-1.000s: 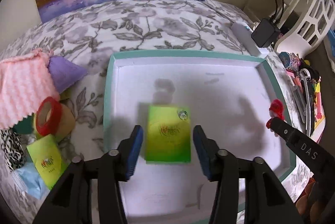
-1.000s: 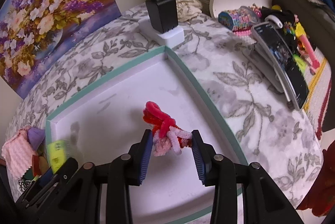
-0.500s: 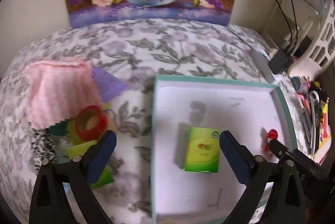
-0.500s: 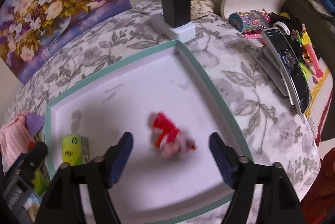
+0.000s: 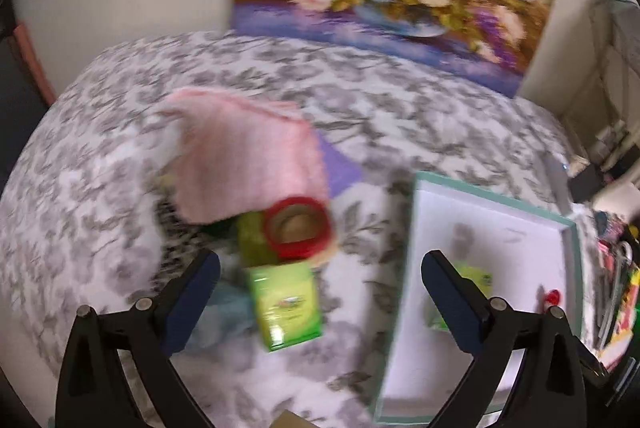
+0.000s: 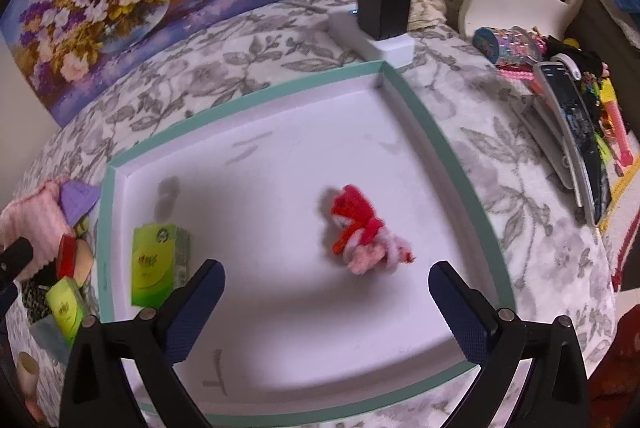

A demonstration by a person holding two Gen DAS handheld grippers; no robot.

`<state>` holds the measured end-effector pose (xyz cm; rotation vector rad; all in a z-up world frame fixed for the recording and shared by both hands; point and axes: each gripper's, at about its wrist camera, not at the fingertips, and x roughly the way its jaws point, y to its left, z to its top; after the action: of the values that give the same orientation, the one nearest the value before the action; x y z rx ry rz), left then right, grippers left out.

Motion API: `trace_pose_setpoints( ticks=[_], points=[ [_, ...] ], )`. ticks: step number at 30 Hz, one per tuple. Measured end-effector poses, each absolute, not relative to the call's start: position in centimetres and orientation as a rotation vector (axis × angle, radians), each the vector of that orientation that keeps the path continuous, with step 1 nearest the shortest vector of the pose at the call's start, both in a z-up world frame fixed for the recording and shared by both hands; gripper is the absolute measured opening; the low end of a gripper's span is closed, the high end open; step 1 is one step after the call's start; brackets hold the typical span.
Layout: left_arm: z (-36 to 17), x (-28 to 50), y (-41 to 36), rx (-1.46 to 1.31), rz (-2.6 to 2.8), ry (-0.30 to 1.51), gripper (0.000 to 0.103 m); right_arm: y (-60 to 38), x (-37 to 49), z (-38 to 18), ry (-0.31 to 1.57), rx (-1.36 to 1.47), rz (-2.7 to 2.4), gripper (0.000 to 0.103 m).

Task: Organize soft objects
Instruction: 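Move both tools back from the tray toward the pile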

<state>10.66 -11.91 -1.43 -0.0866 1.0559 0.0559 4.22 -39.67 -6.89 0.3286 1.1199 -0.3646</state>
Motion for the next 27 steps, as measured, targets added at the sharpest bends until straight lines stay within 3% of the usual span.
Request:
trace_pose_setpoints(
  ticks=[13, 27],
  points=[
    [0.8, 9.0, -4.6, -0.222, 0.201, 0.988, 0.102, -36.1, 3.9, -4.7, 1.039, 0.318, -0.252, 0.103],
    [-1.1, 7.8, 0.5, -0.321, 0.278, 1.046, 0.102, -24.5, 6.2, -4.0, 1.042, 0.326, 0.111, 0.103]
  ],
)
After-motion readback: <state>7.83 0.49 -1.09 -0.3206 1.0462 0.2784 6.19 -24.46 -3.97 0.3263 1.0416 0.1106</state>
